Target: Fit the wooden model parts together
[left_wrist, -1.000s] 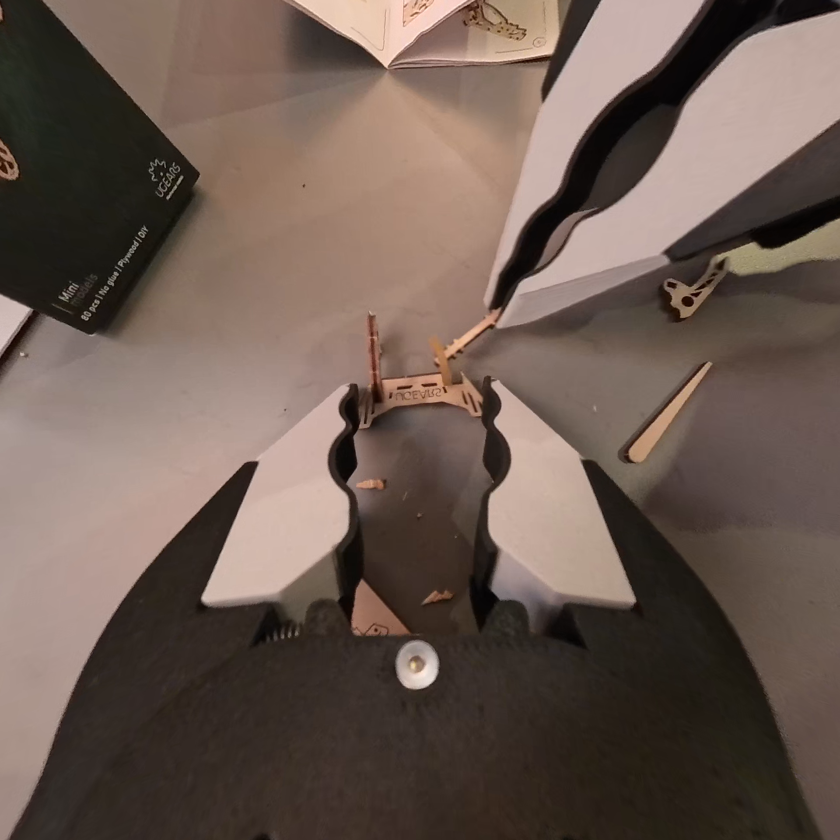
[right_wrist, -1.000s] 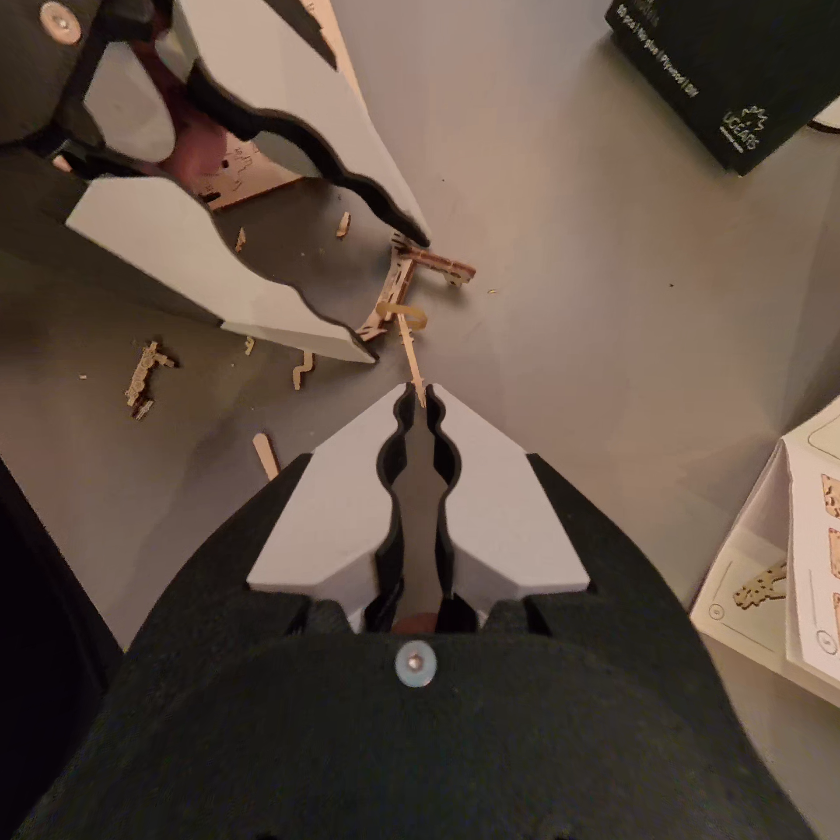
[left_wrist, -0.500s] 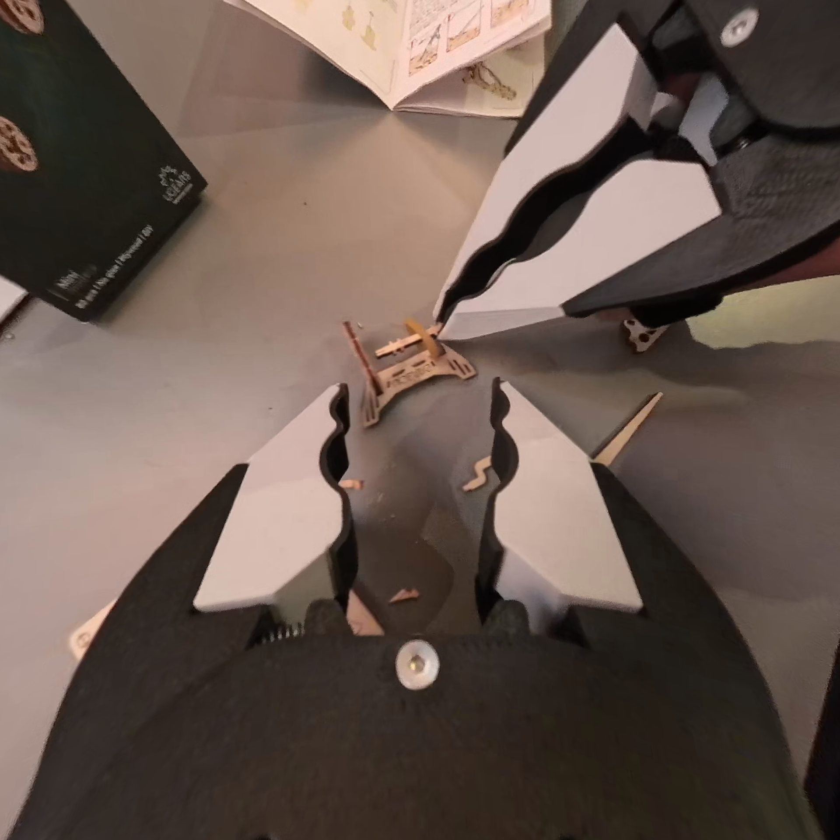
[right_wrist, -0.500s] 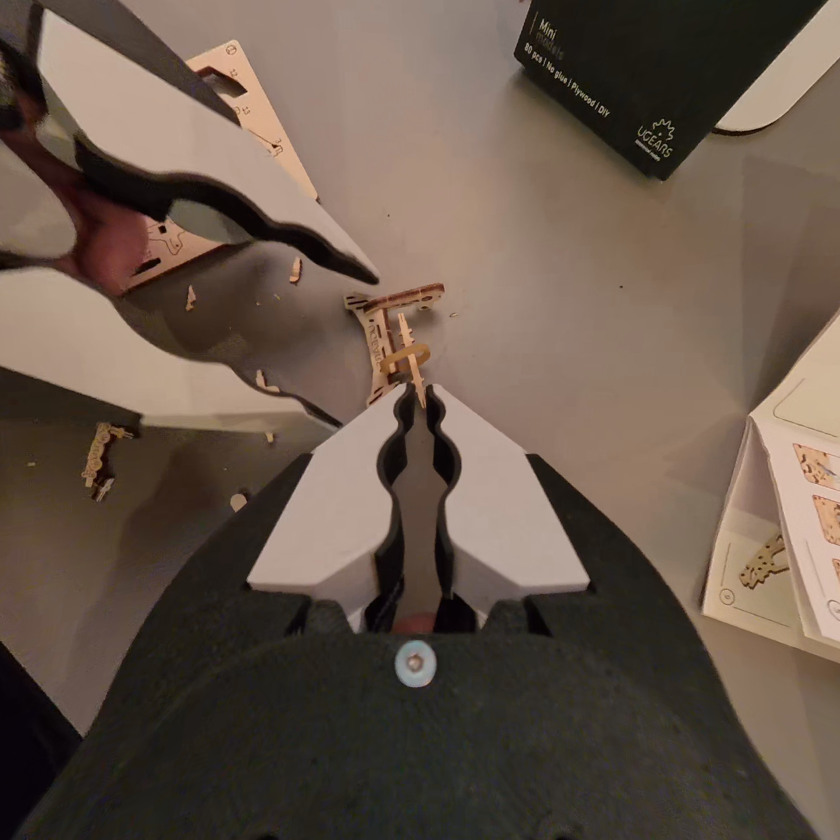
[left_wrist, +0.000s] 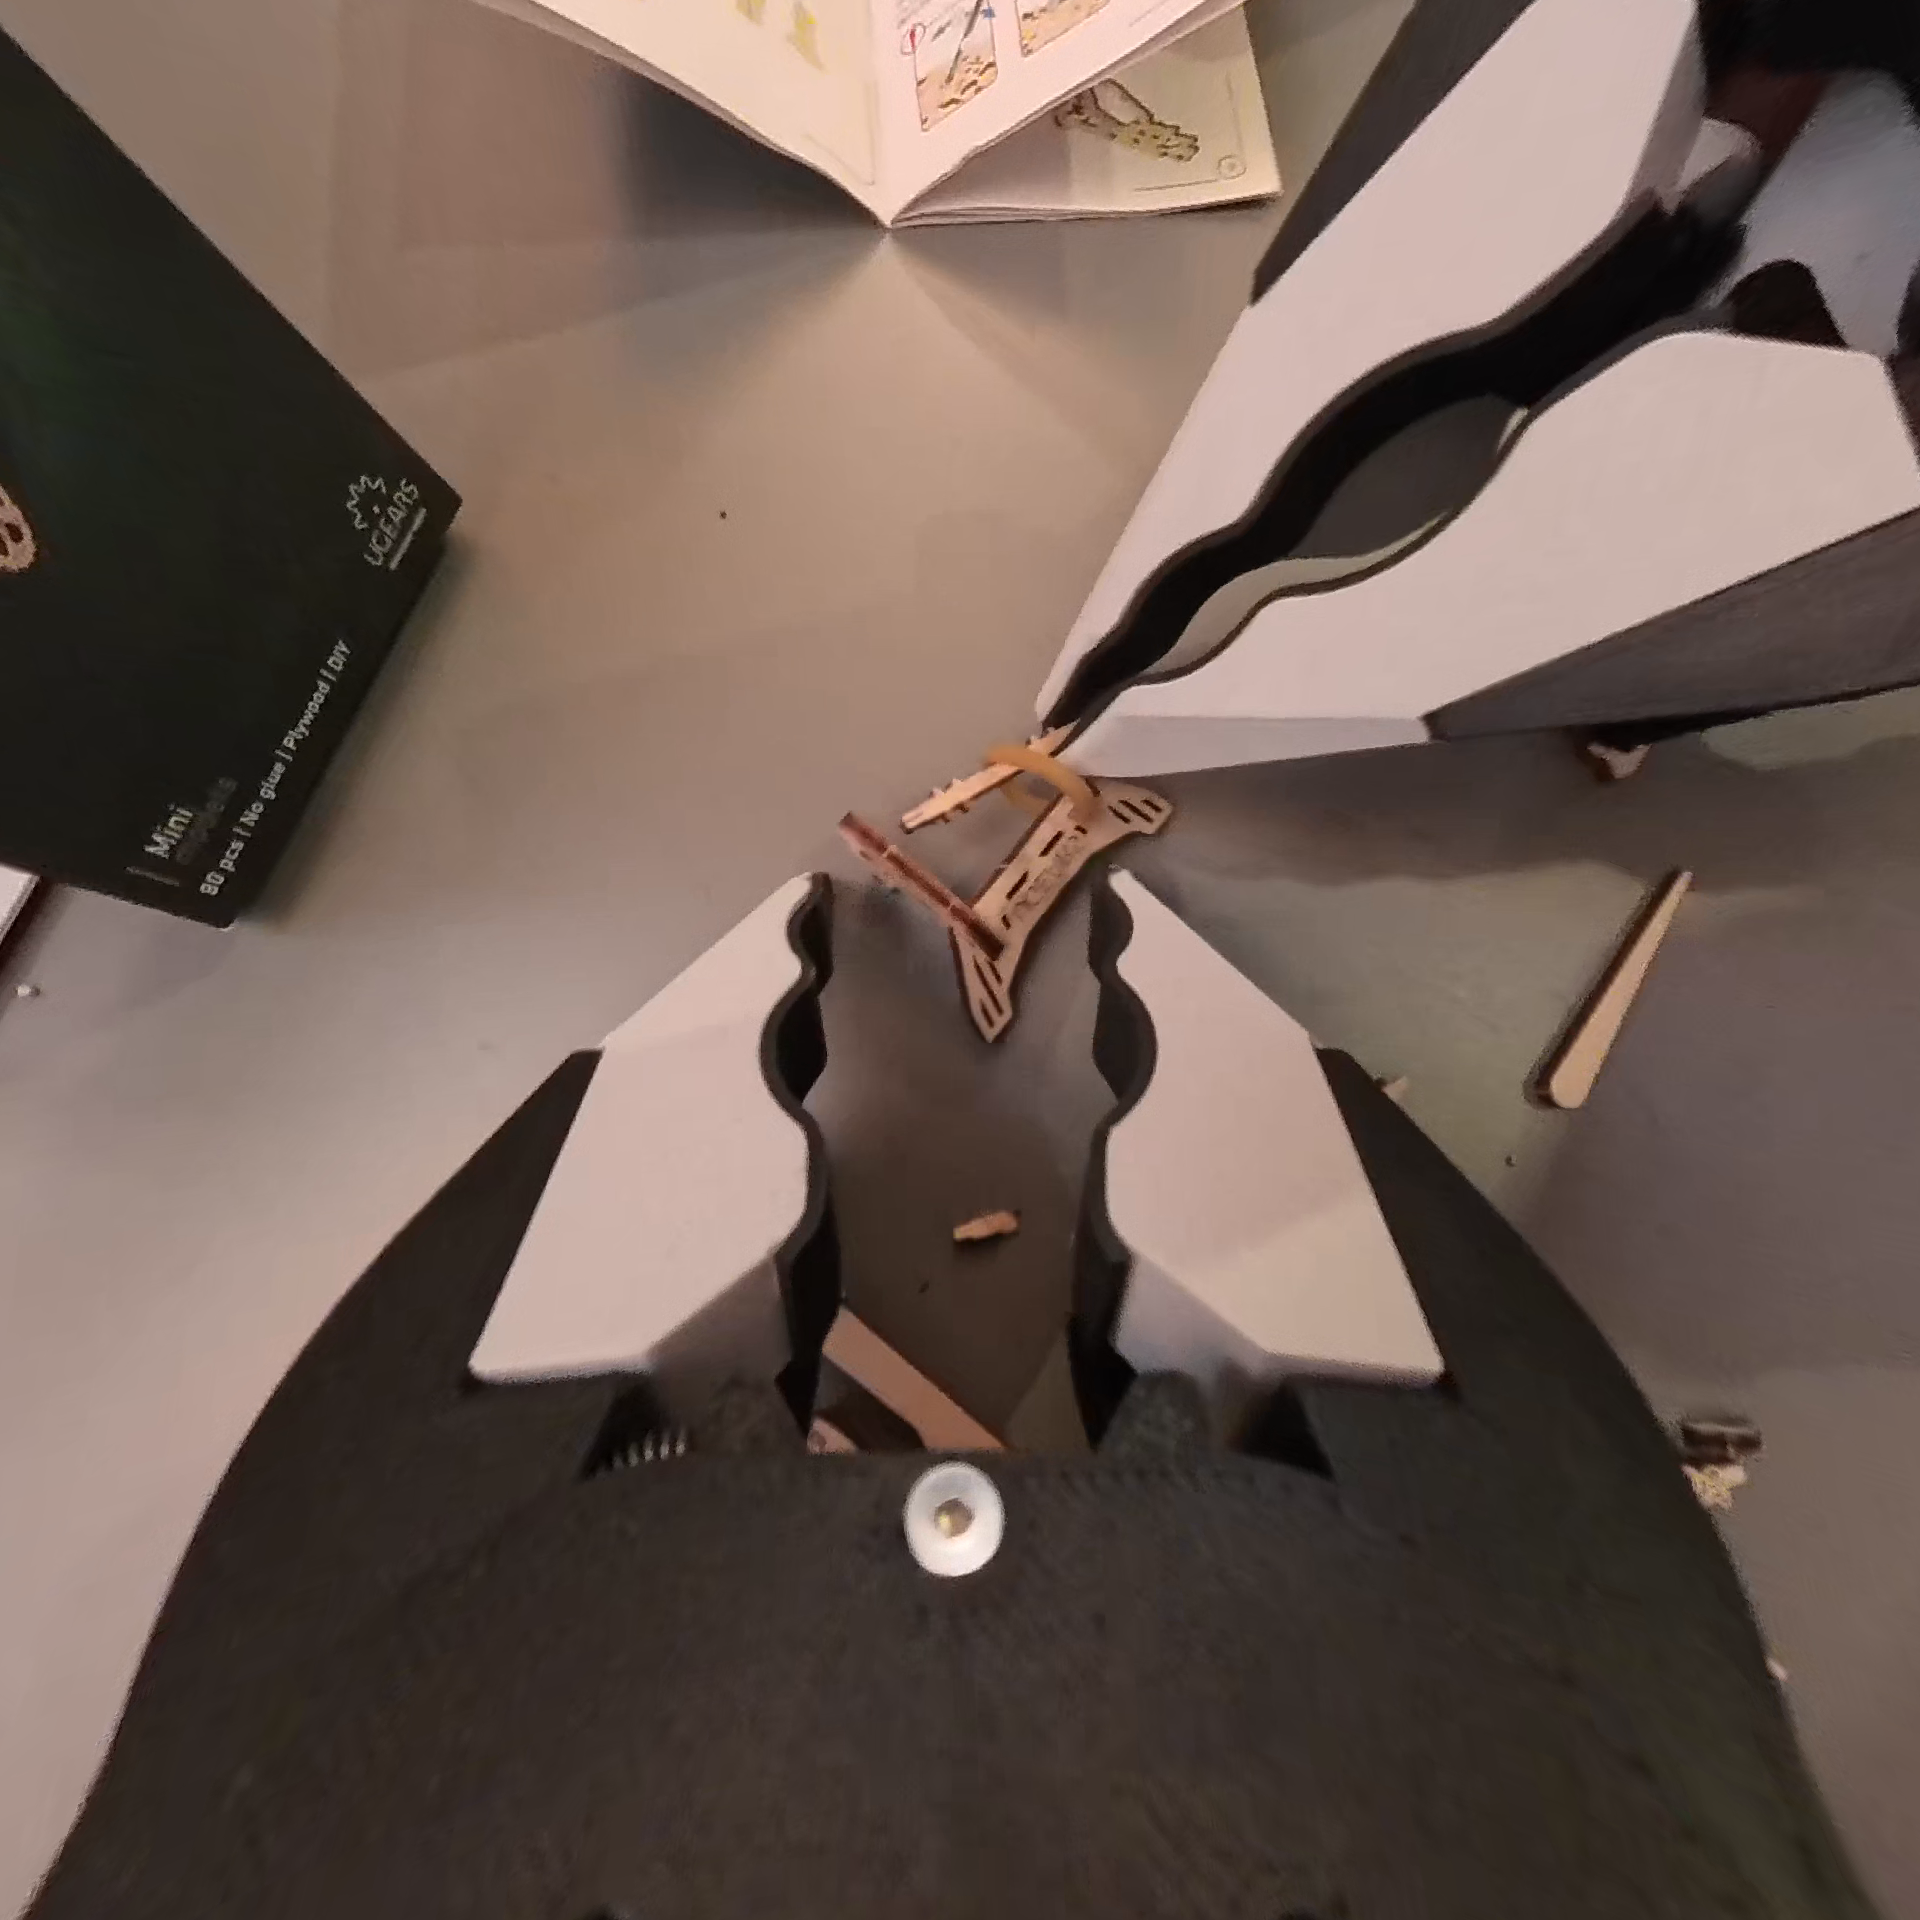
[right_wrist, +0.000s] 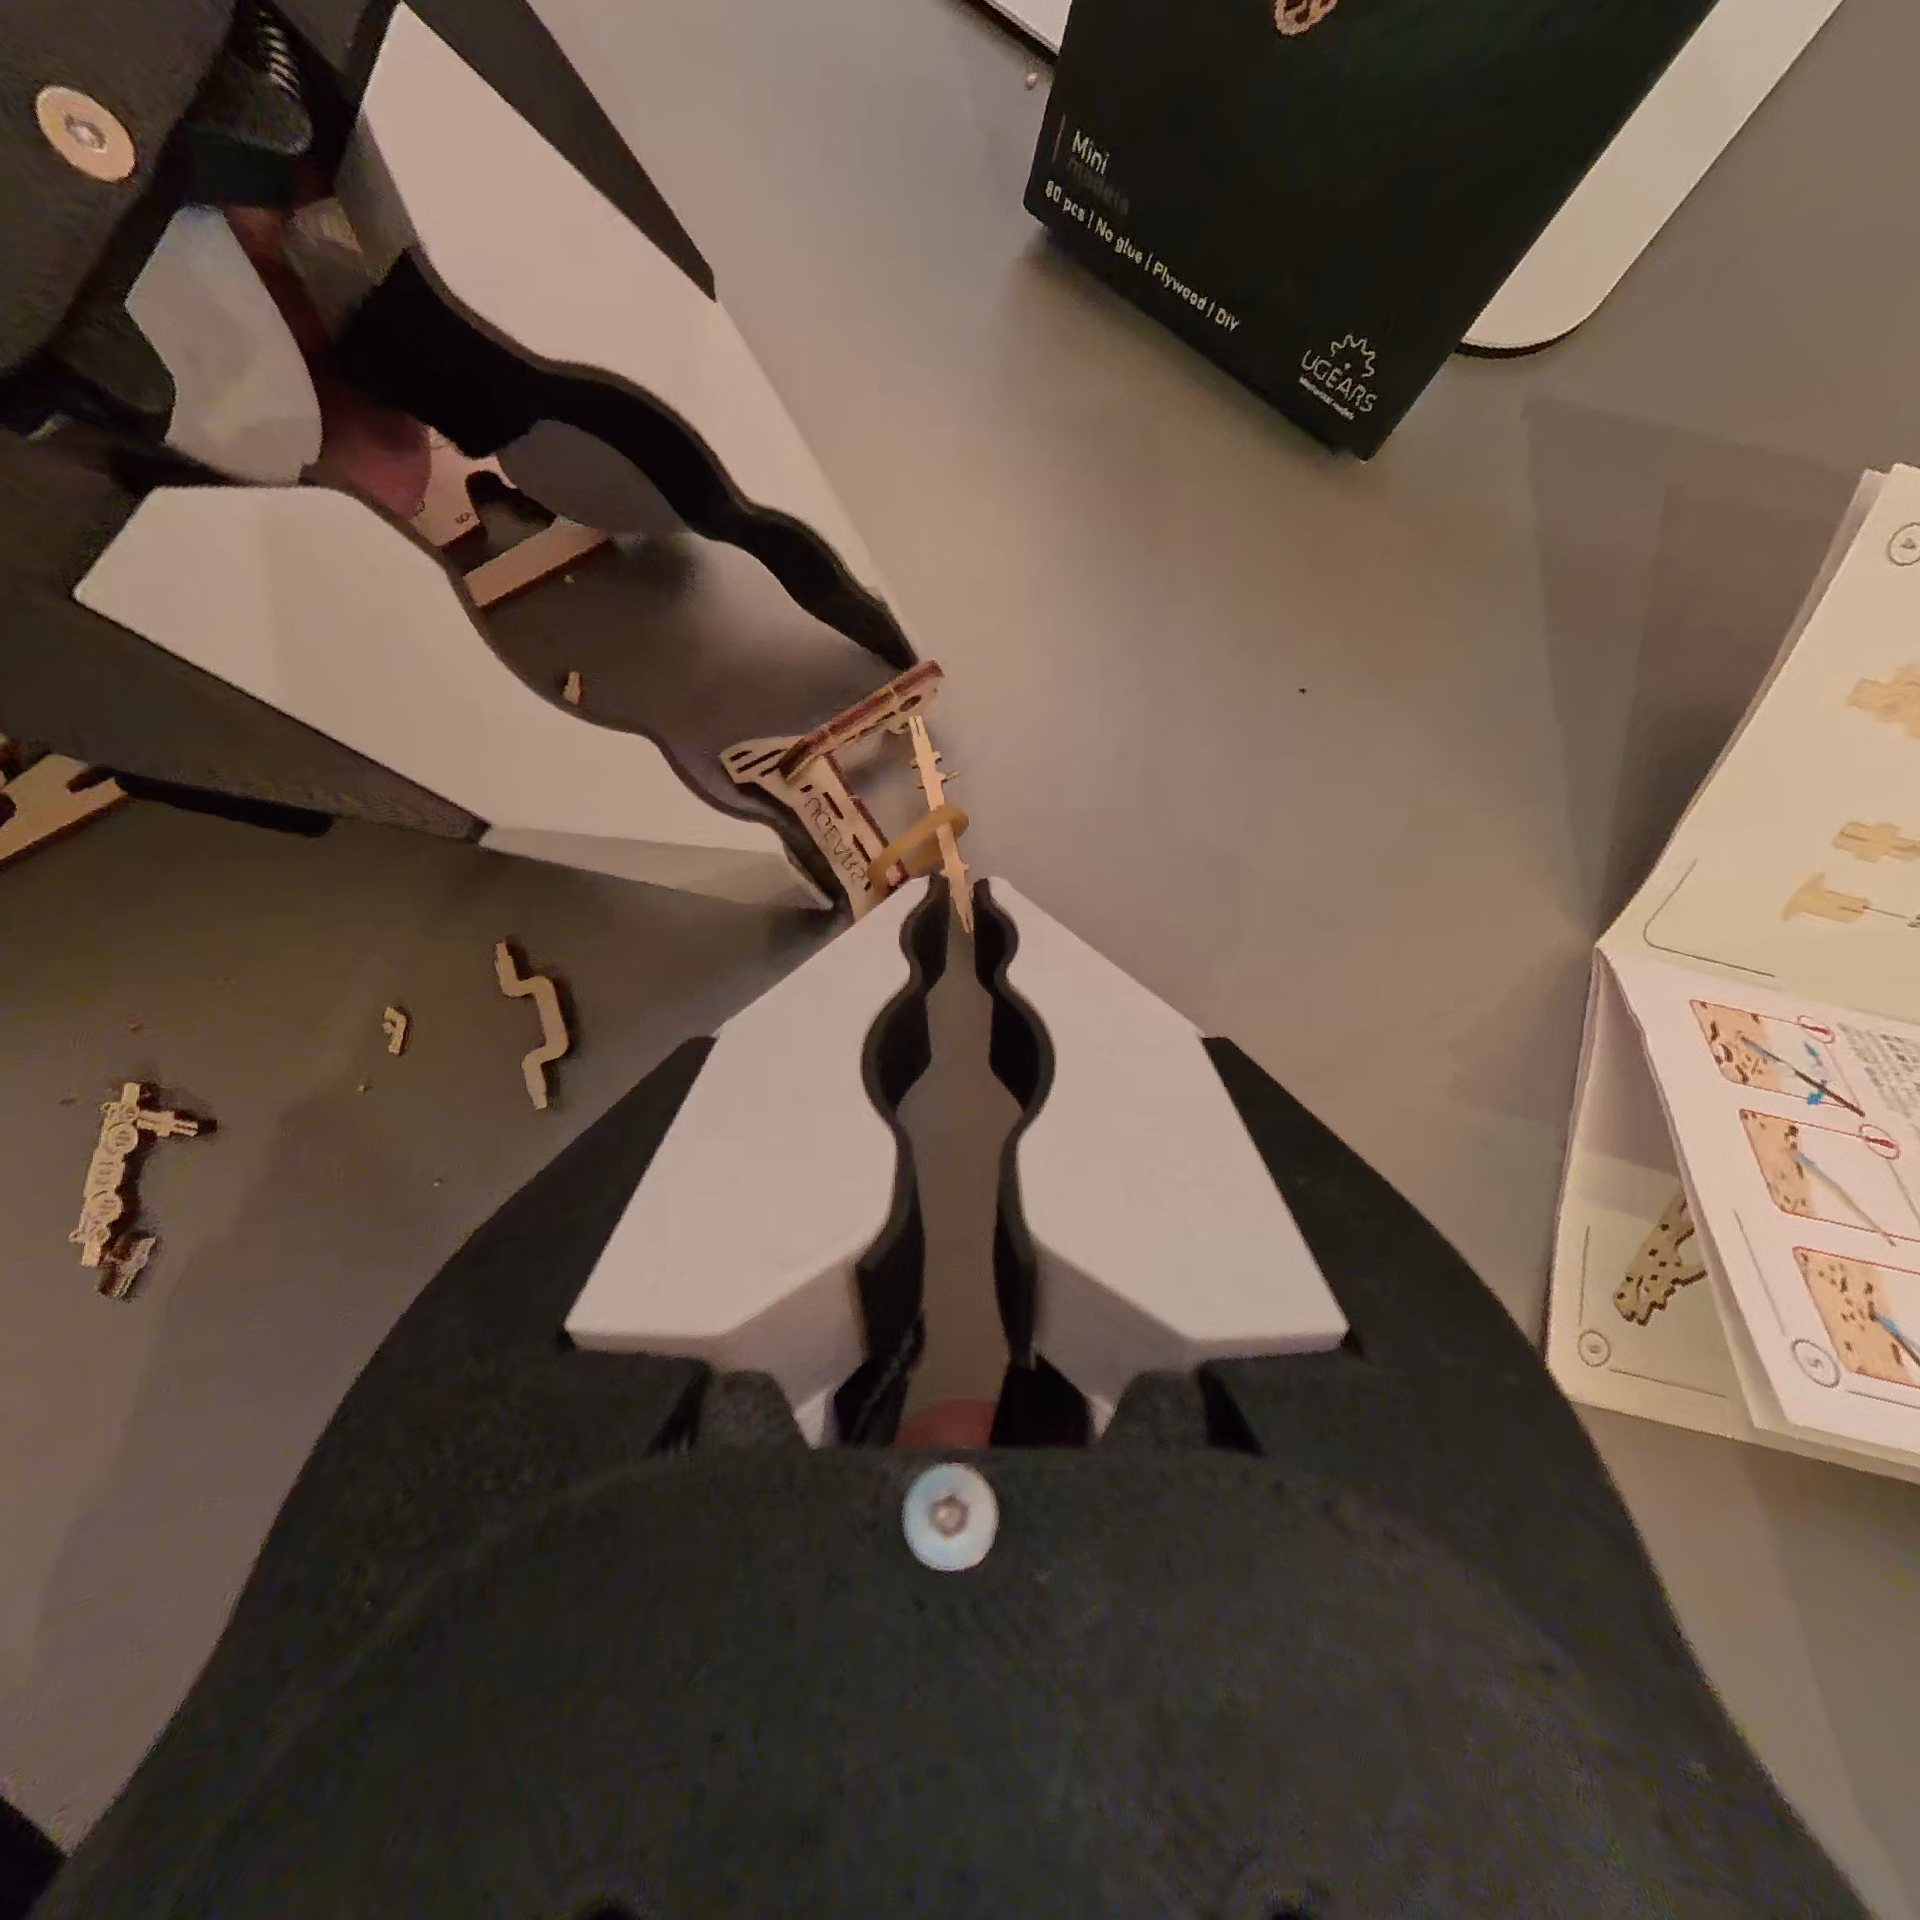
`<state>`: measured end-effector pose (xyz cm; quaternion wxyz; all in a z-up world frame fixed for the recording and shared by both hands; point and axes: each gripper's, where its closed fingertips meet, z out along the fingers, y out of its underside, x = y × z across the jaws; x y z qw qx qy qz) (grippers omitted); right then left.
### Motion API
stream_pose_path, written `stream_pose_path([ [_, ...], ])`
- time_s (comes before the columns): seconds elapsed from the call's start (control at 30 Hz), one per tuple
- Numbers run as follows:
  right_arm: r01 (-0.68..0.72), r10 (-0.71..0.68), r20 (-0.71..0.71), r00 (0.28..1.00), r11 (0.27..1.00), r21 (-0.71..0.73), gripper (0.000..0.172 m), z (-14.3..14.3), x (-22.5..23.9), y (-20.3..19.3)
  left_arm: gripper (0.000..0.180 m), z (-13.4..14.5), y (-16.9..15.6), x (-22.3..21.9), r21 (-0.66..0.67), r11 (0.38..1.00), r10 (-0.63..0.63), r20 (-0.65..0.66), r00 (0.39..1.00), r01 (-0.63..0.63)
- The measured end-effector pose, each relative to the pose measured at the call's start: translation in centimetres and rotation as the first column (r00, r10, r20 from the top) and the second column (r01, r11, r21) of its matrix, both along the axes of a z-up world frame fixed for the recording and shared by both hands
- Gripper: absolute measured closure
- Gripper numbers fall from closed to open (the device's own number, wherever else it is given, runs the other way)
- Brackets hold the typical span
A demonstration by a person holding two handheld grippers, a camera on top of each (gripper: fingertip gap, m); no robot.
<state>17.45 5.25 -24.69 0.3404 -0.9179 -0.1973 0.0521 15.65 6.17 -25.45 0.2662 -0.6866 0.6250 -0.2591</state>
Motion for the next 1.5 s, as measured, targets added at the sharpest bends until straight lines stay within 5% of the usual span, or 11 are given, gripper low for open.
stream_pose_path([
  [0.03, -0.003, 0.003, -0.004, 1.0, 1.0, -0.003, 0.17, 0.0, 0.0, 0.1, 0.134, 0.0, -0.1, 0.1, 0.0, 1.0, -0.004, 0.003, 1.0, 0.004],
  [1.5, -0.187, 0.189, 0.142, 0.972, 0.982, -0.022, 0.17, -0.2, 0.3, 1.9, 0.133, 0.0, 0.5, 0.5, 0.089, 0.991, -0.097, 0.0, 0.995, 0.097],
])
